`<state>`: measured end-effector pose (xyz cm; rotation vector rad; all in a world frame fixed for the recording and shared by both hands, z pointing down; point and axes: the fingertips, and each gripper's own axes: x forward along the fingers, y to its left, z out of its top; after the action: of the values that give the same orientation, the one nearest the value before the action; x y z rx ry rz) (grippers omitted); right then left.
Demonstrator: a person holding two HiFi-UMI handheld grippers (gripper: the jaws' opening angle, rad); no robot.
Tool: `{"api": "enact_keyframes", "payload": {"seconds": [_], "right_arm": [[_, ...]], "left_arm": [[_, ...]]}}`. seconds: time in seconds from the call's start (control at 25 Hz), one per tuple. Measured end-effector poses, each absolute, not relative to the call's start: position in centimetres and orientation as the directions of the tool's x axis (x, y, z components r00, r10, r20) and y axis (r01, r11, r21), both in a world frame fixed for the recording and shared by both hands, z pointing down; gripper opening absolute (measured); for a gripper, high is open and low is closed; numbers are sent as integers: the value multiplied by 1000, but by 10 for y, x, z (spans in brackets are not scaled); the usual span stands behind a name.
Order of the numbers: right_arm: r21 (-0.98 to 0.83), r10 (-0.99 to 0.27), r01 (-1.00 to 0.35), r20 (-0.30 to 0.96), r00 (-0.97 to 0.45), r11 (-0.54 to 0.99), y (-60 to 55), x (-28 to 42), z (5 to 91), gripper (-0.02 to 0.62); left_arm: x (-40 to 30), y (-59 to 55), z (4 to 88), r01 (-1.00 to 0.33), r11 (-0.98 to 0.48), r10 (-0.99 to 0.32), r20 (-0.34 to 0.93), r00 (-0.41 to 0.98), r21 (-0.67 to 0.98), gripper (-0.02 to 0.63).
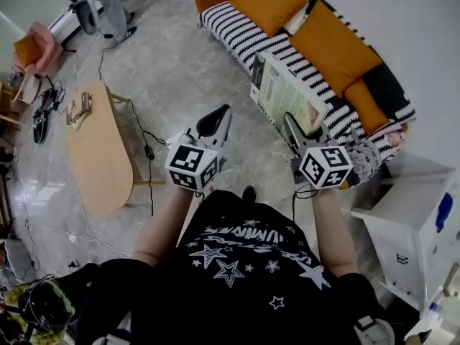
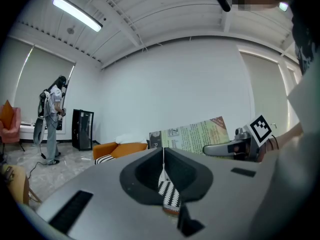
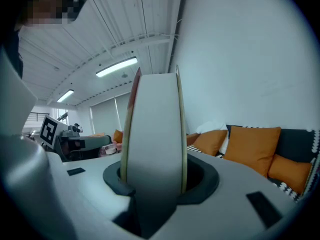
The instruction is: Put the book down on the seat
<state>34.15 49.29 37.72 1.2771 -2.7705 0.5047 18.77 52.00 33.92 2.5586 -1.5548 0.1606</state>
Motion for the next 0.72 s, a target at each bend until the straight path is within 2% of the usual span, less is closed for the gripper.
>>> {"api": "enact_keyframes", "payload": {"seconds": [0.28, 0.72], "right_arm": [[-255, -695, -715, 180, -696, 651, 466, 310, 363, 170], [-282, -674, -710, 230, -702, 645, 427, 282, 388, 170]], "left_arm": [[172, 506, 326, -916, -397, -902, 163, 400, 50, 15], [152, 462, 343, -917, -391, -901, 170, 398, 74, 15]]}}
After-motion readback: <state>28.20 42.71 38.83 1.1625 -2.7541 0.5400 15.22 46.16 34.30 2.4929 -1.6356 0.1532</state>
